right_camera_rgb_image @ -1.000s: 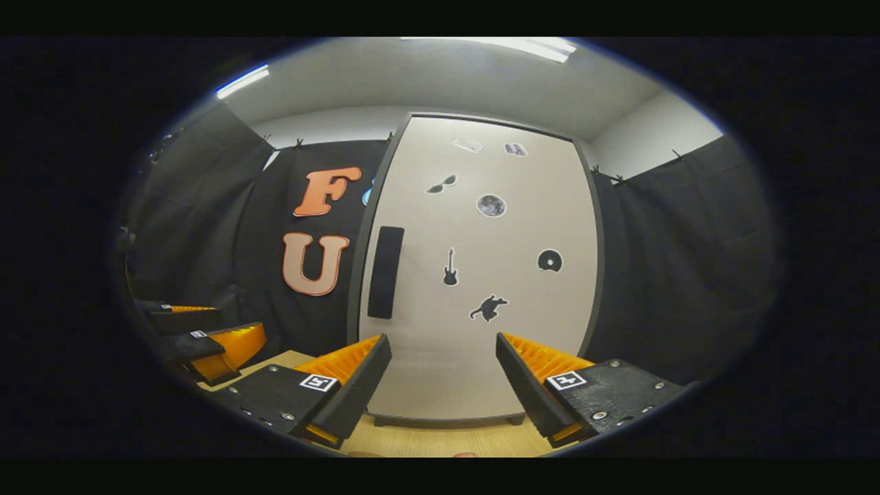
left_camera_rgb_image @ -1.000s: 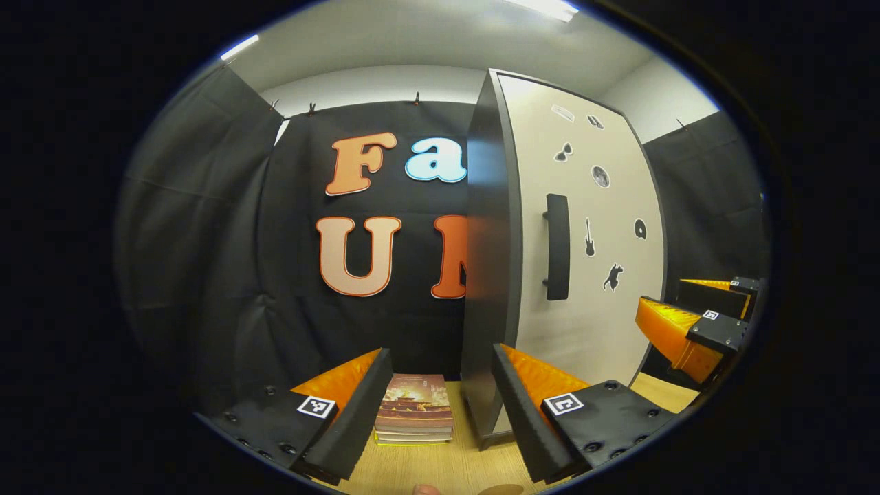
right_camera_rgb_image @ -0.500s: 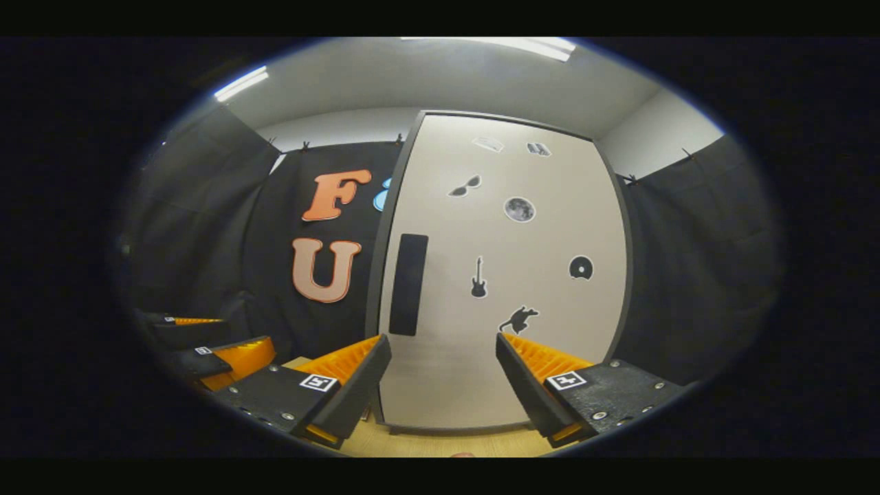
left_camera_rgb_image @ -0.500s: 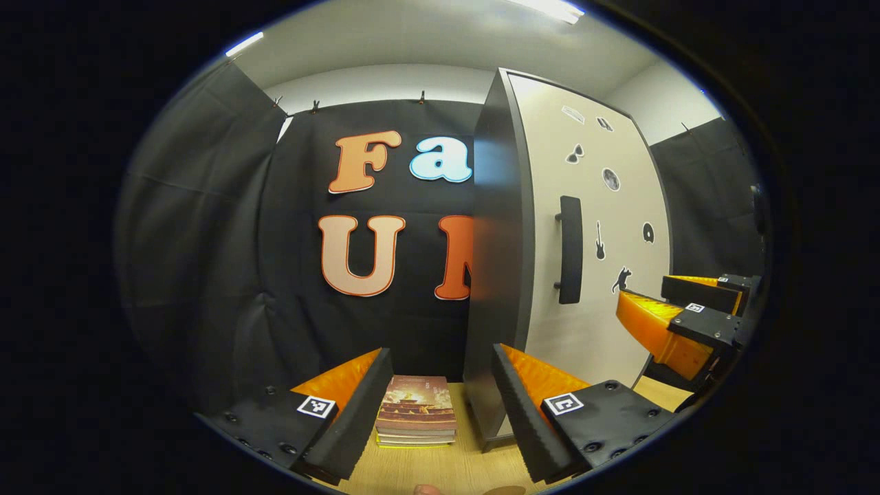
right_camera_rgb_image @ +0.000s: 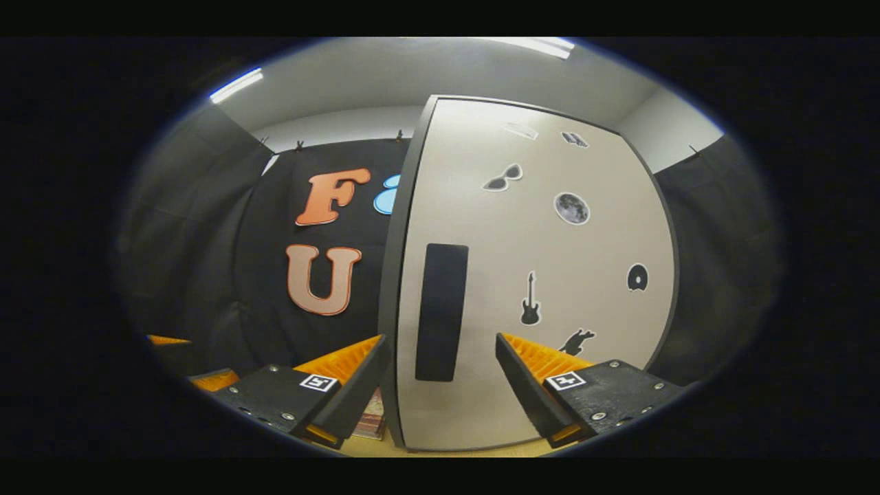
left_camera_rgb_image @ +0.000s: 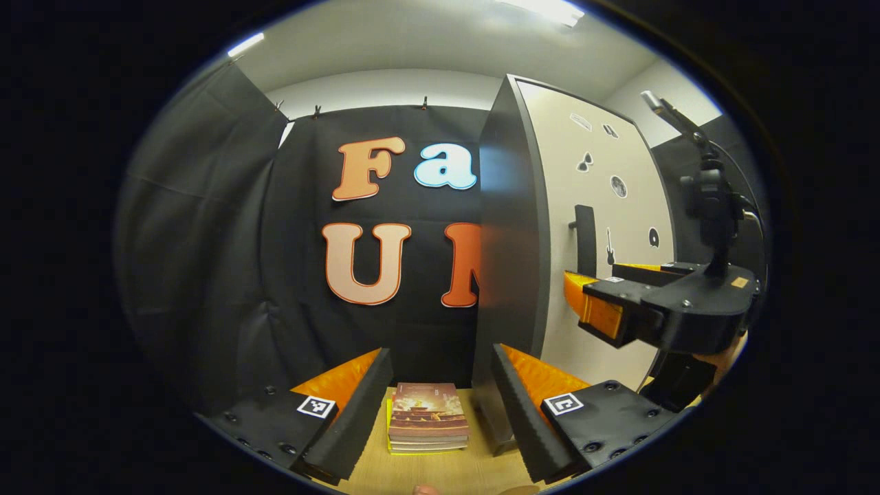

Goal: Open the cabinet door with the right hand, grasp the bottle in the cabinet with the left hand and place it on the coaster, then close the cabinet door with the right hand.

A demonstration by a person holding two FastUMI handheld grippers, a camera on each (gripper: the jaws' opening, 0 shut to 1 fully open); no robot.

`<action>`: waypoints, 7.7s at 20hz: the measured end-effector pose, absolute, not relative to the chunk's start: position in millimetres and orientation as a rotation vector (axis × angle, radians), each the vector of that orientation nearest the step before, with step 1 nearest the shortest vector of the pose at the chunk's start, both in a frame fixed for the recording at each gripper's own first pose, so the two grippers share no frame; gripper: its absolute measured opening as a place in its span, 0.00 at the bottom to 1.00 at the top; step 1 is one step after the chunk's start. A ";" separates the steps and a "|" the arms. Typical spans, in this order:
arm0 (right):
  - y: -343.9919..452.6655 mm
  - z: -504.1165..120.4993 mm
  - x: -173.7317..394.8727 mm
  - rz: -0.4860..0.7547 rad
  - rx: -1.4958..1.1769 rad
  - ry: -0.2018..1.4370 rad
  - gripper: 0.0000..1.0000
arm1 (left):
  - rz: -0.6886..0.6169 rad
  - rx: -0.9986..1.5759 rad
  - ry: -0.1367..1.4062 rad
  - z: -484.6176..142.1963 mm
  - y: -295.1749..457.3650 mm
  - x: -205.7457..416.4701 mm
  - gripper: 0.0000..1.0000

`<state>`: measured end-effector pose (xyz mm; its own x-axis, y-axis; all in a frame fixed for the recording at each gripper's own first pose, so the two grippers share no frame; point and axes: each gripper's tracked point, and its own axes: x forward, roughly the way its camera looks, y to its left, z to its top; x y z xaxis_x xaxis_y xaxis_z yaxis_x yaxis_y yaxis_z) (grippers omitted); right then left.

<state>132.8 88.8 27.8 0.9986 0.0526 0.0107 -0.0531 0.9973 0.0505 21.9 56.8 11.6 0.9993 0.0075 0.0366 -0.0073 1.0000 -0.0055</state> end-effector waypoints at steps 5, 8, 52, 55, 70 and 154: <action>87.5 26.7 148.3 0.016 0.105 0.014 0.82 | -0.007 -0.004 -0.022 5.4 71.2 30.5 0.95; 87.9 21.4 151.9 0.015 0.169 0.043 0.63 | -0.027 -0.004 -0.004 -0.9 78.6 33.6 0.94; -204.6 28.2 -138.3 -0.092 0.139 0.063 0.00 | -0.117 -0.062 -0.053 24.7 -130.4 -43.1 0.94; -232.1 26.9 -142.3 -0.105 0.156 0.062 0.00 | -0.143 -0.073 -0.053 25.3 -148.7 -45.0 0.94; -302.3 22.0 -138.5 0.003 0.200 0.038 0.04 | -0.127 -0.015 -0.010 12.2 -170.9 -59.9 0.94; -146.7 7.3 -154.7 0.048 0.055 0.083 0.94 | -0.196 0.009 -0.074 -32.5 -159.8 57.9 0.83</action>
